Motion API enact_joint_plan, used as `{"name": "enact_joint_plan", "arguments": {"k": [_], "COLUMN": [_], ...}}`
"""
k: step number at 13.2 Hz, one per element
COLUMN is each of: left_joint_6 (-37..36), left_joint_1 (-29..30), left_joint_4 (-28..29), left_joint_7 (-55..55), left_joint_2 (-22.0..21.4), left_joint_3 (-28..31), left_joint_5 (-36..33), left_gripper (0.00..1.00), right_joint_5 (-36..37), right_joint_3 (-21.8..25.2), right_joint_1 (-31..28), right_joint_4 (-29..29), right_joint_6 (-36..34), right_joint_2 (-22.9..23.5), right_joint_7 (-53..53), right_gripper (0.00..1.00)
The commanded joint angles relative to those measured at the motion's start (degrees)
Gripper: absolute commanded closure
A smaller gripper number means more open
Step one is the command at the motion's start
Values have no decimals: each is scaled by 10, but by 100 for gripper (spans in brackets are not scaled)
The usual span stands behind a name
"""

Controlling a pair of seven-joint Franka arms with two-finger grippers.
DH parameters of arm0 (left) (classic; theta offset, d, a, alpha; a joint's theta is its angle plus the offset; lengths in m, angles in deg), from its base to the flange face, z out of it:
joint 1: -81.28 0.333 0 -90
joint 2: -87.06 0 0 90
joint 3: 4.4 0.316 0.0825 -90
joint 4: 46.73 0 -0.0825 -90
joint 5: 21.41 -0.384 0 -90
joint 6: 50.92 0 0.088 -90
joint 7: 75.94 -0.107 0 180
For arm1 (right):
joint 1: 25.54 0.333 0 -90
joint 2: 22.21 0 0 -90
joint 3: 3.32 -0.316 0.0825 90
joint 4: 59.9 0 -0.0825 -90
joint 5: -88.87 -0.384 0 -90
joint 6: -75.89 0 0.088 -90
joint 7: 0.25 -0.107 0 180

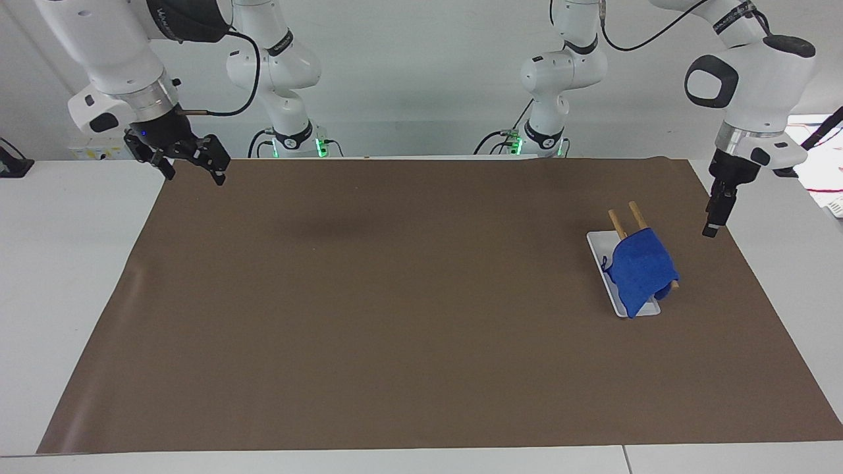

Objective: Right arm passes towel to left arm to hang
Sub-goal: 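Open the left gripper and pull it back from the towel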

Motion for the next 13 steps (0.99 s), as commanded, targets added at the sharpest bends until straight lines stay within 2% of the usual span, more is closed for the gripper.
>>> {"name": "enact_joint_plan", "arguments": {"k": [1,4,7,13], "left_joint_6": [-55,-131,-175,-296], "left_joint_1": [-32,-79,-102,-102], "left_joint_4": [-41,-91,-121,-218], "left_joint_7": [-109,-175,-228,-287], "left_joint_2": [12,27,33,70], "left_joint_3": [1,1,-1,0], "left_joint_5": [-9,-9,-8,-1], "left_gripper": [0,0,0,0], "right_joint_5": [-1,-1,-1,-1], "right_joint_3": [-6,-6,-6,-6], "right_joint_1": [-8,-10,-9,-10], "right_joint_4": [8,8,9,9], "right_joint_6": [4,6,5,5], "right_joint_2": [-7,-6,-7,-6], "right_joint_7": [9,9,9,9], "right_gripper": [0,0,0,0]}}
